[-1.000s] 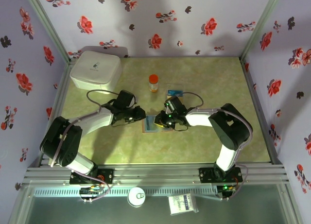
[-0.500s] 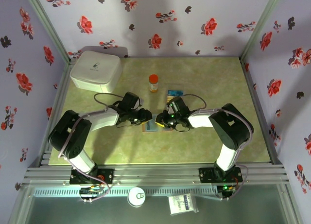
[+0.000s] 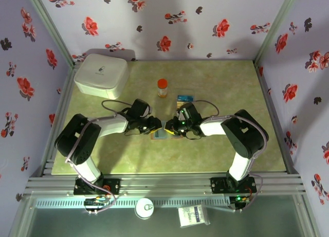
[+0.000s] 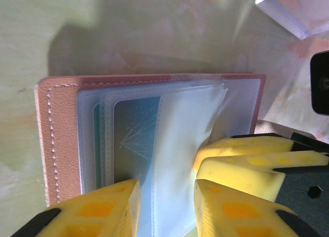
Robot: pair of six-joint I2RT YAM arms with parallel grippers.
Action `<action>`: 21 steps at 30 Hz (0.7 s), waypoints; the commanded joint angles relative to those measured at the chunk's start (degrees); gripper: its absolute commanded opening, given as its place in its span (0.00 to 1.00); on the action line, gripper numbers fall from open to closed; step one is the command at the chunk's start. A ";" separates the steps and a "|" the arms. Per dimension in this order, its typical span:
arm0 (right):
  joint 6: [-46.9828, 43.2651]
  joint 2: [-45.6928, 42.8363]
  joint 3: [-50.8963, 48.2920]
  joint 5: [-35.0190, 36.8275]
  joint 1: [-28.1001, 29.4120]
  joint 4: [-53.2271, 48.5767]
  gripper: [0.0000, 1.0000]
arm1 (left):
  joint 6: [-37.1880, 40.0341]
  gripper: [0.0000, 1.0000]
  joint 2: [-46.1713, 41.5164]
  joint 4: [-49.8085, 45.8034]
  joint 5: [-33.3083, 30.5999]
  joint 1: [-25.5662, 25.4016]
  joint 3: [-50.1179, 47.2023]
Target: Take the credit cards out of the card holder
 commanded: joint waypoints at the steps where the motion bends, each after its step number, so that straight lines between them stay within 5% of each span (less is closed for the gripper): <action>1: 1.17 -1.03 -1.28 -0.71 -0.41 0.28 0.20 | -0.87 0.32 1.47 0.75 0.83 -0.49 0.58; 6: 1.78 -1.03 -1.30 -1.29 -0.41 1.36 0.20 | -1.62 0.22 0.98 2.02 1.43 -0.50 0.44; 11: 1.73 -2.95 -0.80 -1.42 -0.37 0.07 0.21 | -1.59 0.22 -0.60 1.57 1.52 -0.49 1.11; 21: -8.30 -13.15 5.14 7.82 -0.51 -21.21 0.21 | -2.45 0.23 -0.49 0.86 2.76 -0.94 3.13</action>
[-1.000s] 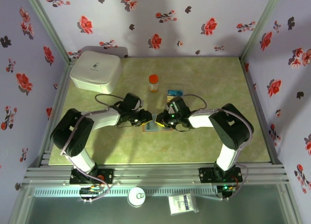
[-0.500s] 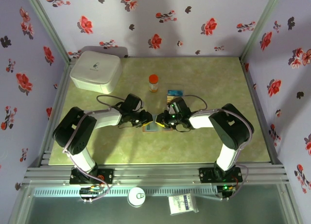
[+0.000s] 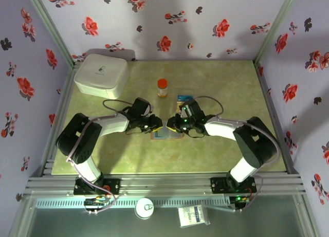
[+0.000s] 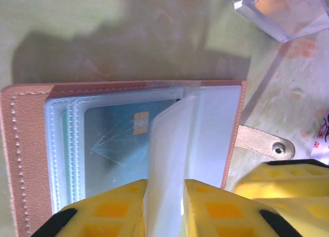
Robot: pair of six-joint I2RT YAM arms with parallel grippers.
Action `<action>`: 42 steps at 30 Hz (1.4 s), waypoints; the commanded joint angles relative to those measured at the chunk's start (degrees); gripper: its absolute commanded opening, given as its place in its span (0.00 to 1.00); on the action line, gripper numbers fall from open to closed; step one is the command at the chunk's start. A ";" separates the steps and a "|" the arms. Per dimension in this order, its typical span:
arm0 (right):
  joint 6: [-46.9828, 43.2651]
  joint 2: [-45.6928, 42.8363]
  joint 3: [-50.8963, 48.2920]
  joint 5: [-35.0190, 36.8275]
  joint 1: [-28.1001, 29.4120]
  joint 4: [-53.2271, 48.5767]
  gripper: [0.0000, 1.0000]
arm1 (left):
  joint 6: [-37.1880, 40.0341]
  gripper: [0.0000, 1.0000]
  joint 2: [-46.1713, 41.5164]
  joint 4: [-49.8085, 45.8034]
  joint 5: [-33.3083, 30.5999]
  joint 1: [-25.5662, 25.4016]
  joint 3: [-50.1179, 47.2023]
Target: Take the credit cards out of the card holder
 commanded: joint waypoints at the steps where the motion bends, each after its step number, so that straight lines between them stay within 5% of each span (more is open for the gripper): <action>1: -5.48 -4.01 3.14 5.70 -0.48 -10.34 0.21 | -0.97 0.22 -0.76 -0.23 1.37 -0.84 2.00; 22: -8.45 -18.04 -1.85 12.14 -4.24 -18.90 0.21 | -0.52 0.19 10.40 -1.10 3.33 -5.37 12.58; 42: -9.72 -18.75 -1.04 12.26 -5.31 -21.62 0.24 | 3.57 0.28 12.06 -10.13 3.72 -5.43 23.16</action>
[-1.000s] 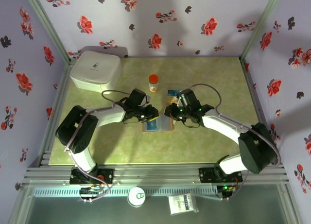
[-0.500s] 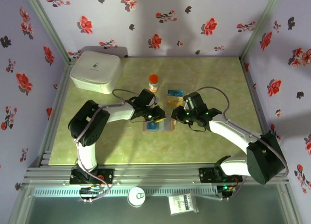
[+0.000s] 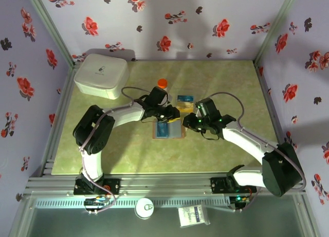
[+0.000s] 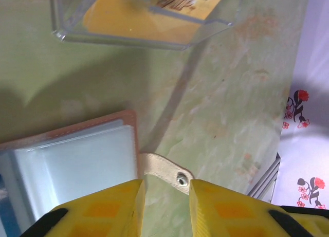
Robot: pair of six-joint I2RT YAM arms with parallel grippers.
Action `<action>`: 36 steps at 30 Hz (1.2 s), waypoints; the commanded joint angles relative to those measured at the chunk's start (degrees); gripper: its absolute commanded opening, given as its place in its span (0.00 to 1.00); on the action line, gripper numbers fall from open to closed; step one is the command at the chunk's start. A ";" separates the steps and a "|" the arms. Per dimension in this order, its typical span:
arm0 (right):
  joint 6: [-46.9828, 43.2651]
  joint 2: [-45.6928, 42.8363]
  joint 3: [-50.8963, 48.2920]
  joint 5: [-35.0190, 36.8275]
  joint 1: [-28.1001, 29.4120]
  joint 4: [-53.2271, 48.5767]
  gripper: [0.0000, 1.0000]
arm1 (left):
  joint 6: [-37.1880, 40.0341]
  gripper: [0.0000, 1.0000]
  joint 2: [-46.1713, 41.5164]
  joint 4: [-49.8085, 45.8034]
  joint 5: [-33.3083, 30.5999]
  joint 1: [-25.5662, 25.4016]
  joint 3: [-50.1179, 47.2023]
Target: Take the credit cards out of the card holder
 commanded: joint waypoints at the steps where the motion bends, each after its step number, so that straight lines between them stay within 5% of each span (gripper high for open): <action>1: -1.09 0.28 1.20 0.94 -0.53 -0.97 0.25 | 2.44 0.28 0.54 -3.69 1.03 0.20 1.70; 36: 1.42 24.49 14.30 -4.05 7.65 5.02 0.24 | 2.01 0.22 -14.48 3.78 0.36 9.92 -21.55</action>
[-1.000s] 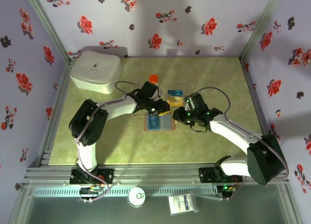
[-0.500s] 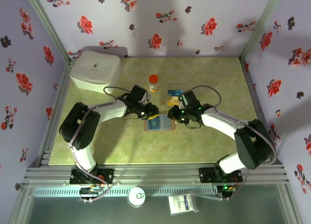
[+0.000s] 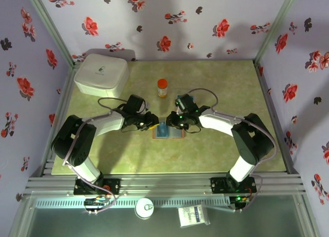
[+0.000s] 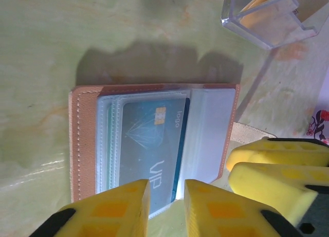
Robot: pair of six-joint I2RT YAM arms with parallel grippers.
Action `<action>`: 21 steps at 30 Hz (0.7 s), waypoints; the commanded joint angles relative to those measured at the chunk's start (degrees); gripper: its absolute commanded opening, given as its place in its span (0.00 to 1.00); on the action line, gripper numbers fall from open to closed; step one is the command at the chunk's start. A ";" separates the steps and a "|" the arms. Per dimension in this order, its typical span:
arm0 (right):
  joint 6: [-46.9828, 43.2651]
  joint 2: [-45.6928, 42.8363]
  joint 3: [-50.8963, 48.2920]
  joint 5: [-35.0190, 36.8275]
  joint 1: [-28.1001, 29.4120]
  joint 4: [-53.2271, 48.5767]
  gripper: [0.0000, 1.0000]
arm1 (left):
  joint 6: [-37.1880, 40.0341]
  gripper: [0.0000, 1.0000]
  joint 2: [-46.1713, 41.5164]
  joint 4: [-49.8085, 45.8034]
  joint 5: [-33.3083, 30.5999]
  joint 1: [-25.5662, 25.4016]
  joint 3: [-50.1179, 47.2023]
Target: Take the credit cards out of the card holder
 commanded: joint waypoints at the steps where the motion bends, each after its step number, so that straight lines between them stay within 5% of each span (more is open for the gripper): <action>1: 1.29 1.13 1.40 -0.53 0.50 0.64 0.24 | 0.24 0.20 0.12 1.70 0.59 0.36 -0.49; 21: 2.07 5.03 1.93 -3.15 0.59 3.41 0.24 | 3.18 0.04 5.96 0.15 0.28 0.53 -0.89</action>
